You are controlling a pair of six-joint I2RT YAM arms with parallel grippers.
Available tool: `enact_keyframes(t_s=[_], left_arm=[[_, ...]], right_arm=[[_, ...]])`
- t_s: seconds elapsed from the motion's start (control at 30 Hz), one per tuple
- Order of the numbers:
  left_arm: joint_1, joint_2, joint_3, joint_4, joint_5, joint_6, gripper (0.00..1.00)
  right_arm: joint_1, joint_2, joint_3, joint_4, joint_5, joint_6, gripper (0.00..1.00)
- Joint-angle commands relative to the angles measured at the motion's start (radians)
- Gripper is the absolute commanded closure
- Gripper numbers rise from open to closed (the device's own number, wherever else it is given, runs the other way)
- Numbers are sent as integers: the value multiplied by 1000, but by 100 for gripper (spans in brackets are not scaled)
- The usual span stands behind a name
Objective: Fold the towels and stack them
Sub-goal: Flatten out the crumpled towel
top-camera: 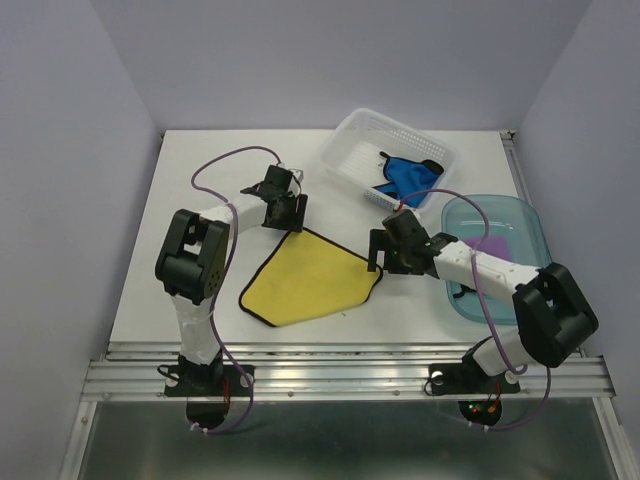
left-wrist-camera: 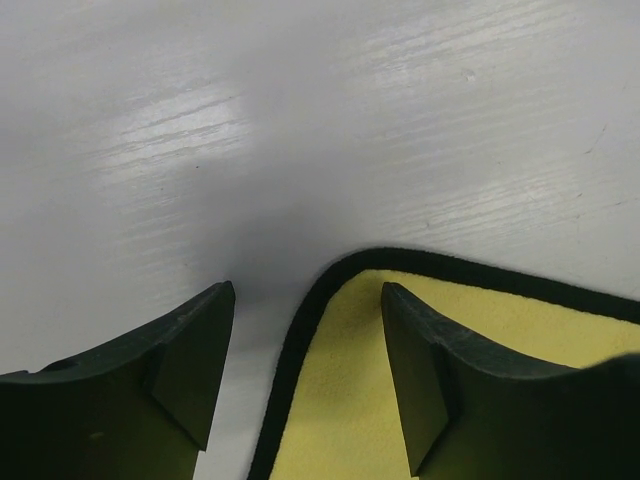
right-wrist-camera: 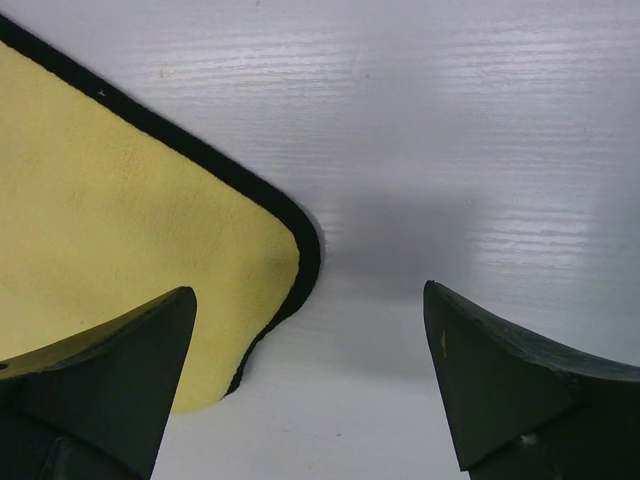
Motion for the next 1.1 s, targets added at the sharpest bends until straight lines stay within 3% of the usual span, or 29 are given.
enact_keyframes(t_s=[0.0, 0.1, 0.23, 0.57, 0.73, 0.77, 0.8, 1.07], left_arm=[[4, 3, -6, 0, 20, 20, 30], [4, 17, -5, 3, 17, 20, 30], [-4, 51, 23, -25, 1, 17, 44], [-56, 34, -40, -25, -112, -29, 56], [-56, 40, -35, -34, -115, -32, 81], [-56, 38, -34, -34, -120, -34, 95], [-56, 37, -34, -32, -127, -38, 100], [-56, -34, -87, 17, -112, -58, 100]], right_arm=[[-4, 11, -10, 44, 22, -16, 0], [-4, 16, -10, 50, 19, -17, 0], [-2, 21, -13, 58, 19, -19, 0], [-5, 30, -15, 64, 12, -22, 0], [-5, 31, -15, 72, 1, -24, 1], [-4, 31, -12, 76, -1, -25, 1], [-4, 34, -13, 78, 1, -24, 2], [-4, 93, 38, 81, 27, 6, 11]])
